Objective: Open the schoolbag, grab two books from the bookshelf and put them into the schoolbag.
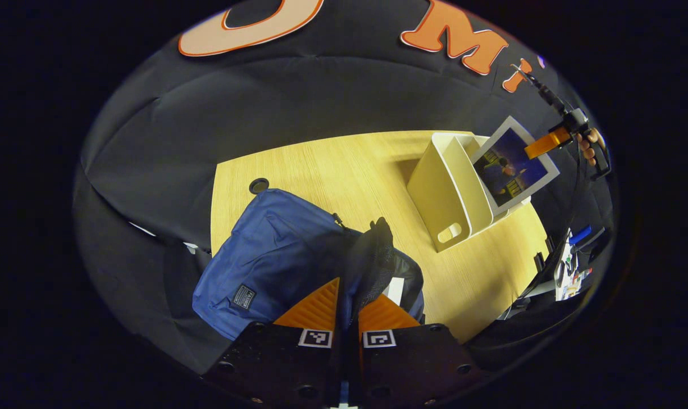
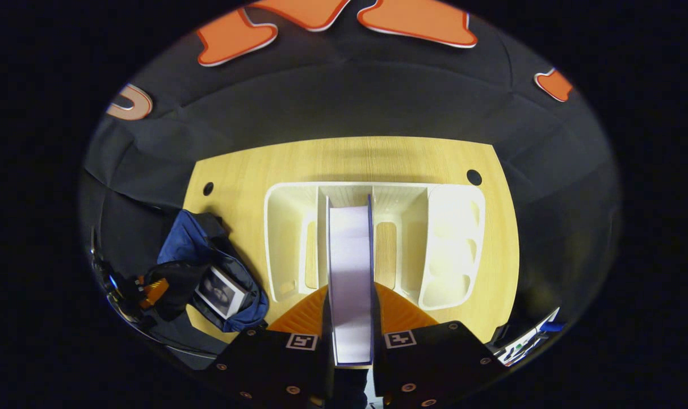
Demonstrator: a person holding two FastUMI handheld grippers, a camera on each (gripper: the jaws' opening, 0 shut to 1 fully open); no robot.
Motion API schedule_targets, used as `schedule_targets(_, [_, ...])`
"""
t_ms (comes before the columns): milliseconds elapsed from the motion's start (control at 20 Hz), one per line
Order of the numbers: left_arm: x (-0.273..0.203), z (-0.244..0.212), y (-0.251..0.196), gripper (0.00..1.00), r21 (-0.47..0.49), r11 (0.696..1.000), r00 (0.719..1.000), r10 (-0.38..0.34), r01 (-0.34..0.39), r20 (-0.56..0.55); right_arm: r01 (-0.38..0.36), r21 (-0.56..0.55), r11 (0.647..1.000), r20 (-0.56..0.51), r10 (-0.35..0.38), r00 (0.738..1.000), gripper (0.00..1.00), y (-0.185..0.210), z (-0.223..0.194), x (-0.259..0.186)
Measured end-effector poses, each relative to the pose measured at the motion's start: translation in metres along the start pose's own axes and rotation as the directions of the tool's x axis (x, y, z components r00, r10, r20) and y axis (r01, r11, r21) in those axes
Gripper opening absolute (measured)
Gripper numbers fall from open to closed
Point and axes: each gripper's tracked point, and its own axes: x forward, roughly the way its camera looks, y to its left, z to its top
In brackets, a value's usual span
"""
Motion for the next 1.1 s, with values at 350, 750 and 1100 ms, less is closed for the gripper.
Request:
schedule_targets(350, [-0.003,-0.003,0.0,0.06,0.001,1.0,1.0,-0.006,0.006,0.007,-0.081,0.046,0.996,0.111,0.075,0.991,0.28,-0.01,-0.014,-0.075])
schedule_targets(750, [-0.007,0.001,-0.005,0.06,0.048,0.999,1.0,-0.001,0.001,-0.004,-0.243,0.136,0.96,0.215,0.21,0.954,0.28,0.001,-0.038,-0.106])
schedule_targets(1100, [-0.011,0.007,-0.005,0.06,0.1,0.995,1.0,0.01,-0.009,-0.014,-0.439,0.163,0.884,0.212,0.403,0.89,0.28,0.074,-0.056,-0.084])
